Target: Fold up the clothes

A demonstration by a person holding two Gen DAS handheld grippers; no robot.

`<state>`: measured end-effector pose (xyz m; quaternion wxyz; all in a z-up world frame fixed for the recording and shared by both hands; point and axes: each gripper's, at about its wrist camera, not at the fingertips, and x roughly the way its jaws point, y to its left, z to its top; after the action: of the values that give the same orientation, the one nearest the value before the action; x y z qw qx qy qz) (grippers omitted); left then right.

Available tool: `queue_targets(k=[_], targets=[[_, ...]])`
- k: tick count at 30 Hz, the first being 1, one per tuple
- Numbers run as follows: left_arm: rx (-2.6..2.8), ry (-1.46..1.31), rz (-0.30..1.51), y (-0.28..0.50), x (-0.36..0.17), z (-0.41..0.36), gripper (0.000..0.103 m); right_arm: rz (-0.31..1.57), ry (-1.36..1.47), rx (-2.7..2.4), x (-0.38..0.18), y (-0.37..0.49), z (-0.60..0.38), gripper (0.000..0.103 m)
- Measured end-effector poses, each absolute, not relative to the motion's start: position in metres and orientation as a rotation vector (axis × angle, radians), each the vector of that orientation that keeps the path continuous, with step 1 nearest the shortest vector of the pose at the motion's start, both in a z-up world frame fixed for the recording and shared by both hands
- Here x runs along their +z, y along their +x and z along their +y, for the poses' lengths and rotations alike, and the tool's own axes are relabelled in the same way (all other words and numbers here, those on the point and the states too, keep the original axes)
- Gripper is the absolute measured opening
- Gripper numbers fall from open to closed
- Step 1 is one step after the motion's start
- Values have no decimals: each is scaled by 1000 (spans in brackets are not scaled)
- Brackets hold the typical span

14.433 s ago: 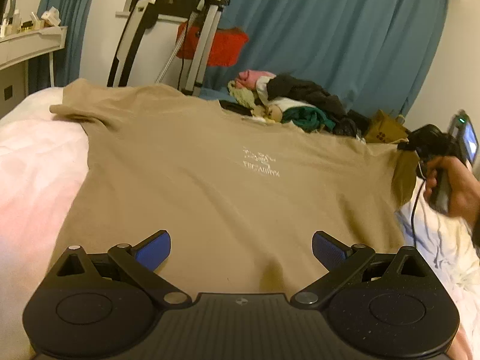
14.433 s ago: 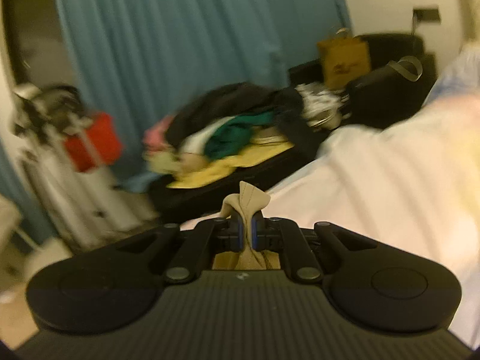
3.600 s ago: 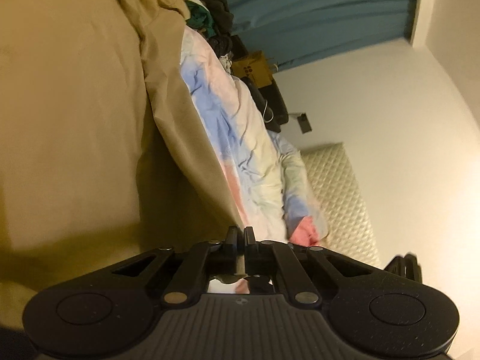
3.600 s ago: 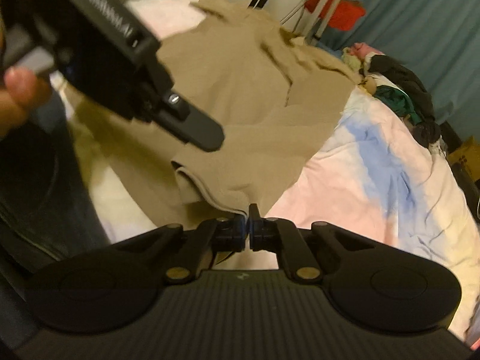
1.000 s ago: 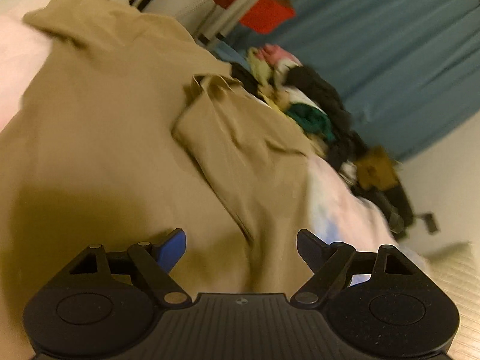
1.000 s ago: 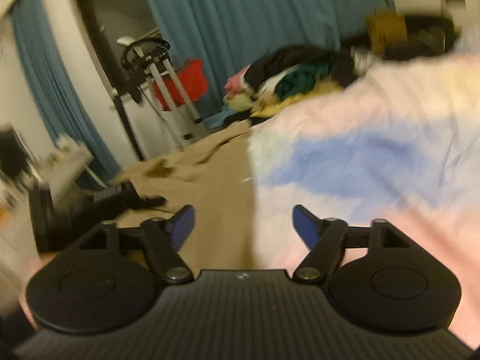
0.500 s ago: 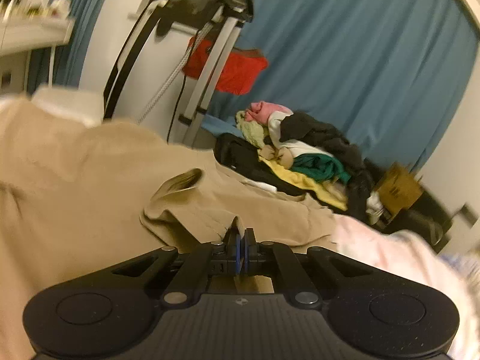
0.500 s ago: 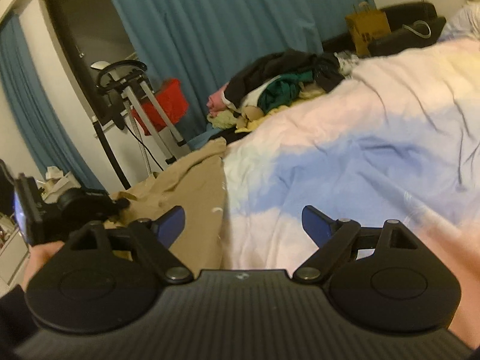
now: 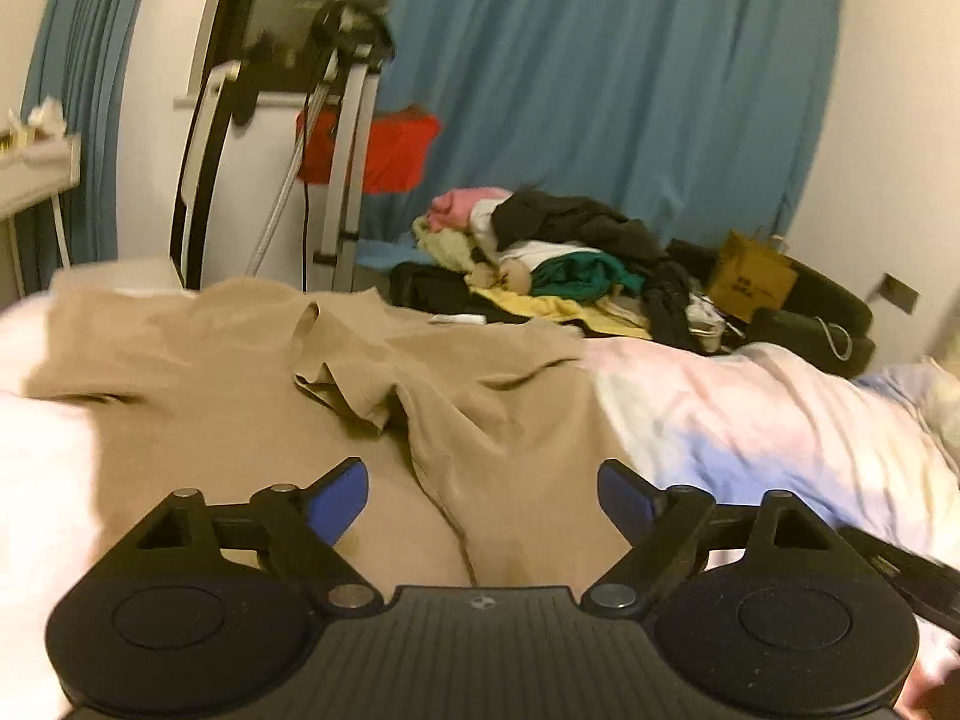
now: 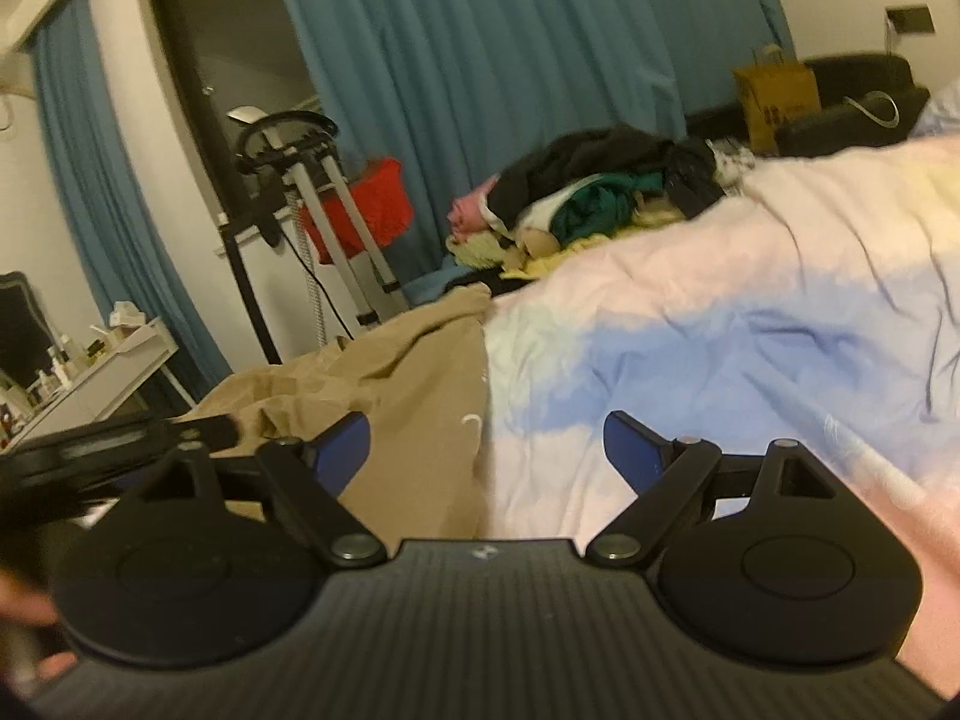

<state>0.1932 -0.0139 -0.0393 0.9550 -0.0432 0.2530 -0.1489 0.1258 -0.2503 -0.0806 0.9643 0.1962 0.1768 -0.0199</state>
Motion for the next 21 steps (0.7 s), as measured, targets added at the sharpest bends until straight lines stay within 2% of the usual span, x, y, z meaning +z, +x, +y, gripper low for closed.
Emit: queue_targets(k=[1, 2, 10, 21], targets=[[-300, -74, 491, 174, -32, -13, 100, 357, 396, -37, -80, 122, -249, 86], [-300, -66, 471, 157, -25, -12, 102, 358, 400, -34, -78, 119, -248, 86], [-334, -54, 383, 51, 5, 9, 103, 325, 360, 16, -36, 54, -226, 86], [-326, -89, 402, 25, 7, 30, 103, 341, 280, 4, -32, 27, -204, 86]])
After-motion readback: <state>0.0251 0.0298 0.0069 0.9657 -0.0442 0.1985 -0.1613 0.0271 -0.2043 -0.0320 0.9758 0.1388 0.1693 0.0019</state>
